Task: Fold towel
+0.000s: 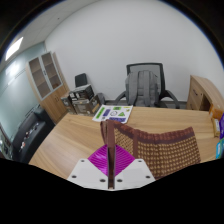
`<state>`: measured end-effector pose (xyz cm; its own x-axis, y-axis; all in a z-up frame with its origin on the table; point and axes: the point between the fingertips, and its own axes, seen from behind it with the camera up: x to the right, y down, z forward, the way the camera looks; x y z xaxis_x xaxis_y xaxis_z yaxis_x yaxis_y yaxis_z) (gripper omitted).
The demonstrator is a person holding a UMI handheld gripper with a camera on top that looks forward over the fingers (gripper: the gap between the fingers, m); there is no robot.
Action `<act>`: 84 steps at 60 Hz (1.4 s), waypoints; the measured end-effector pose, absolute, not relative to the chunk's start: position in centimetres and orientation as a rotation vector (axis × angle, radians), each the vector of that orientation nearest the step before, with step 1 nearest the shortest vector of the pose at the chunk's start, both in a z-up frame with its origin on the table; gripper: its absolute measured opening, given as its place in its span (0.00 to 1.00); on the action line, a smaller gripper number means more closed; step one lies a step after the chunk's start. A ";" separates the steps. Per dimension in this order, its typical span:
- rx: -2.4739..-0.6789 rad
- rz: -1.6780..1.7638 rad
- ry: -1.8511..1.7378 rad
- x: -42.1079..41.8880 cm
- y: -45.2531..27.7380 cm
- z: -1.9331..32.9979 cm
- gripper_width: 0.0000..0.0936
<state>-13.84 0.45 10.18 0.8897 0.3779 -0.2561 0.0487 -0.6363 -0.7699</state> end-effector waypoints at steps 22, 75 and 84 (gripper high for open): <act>-2.213 0.517 -0.106 -7.2 4.1 11.4 0.05; -2.201 0.032 -0.041 1.9 -10.7 20.5 0.91; -2.176 -0.020 0.006 -0.2 -17.3 23.6 0.92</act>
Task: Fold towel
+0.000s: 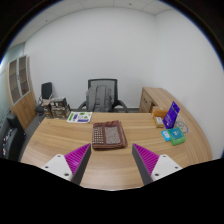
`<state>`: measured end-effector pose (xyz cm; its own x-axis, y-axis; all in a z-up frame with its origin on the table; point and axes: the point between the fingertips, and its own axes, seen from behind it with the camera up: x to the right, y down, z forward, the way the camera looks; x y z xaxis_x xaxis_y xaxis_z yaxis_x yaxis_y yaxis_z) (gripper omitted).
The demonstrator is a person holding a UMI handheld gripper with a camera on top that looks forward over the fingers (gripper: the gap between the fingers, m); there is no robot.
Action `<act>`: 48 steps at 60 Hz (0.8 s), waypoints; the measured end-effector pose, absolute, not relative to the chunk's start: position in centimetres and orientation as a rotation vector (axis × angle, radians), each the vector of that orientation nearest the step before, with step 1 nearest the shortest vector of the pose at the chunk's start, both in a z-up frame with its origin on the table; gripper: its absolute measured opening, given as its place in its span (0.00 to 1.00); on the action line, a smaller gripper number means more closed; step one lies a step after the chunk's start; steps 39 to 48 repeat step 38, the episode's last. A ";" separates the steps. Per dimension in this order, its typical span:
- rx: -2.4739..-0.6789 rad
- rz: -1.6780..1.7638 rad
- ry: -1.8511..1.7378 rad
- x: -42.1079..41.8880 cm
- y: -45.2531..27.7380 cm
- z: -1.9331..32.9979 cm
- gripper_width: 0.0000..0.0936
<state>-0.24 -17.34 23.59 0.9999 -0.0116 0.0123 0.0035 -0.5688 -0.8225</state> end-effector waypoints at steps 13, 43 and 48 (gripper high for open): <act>-2.147 -0.072 0.054 -3.5 -25.4 26.3 0.92; -2.090 -0.121 0.051 -7.1 -31.8 29.8 0.92; -2.090 -0.121 0.051 -7.1 -31.8 29.8 0.92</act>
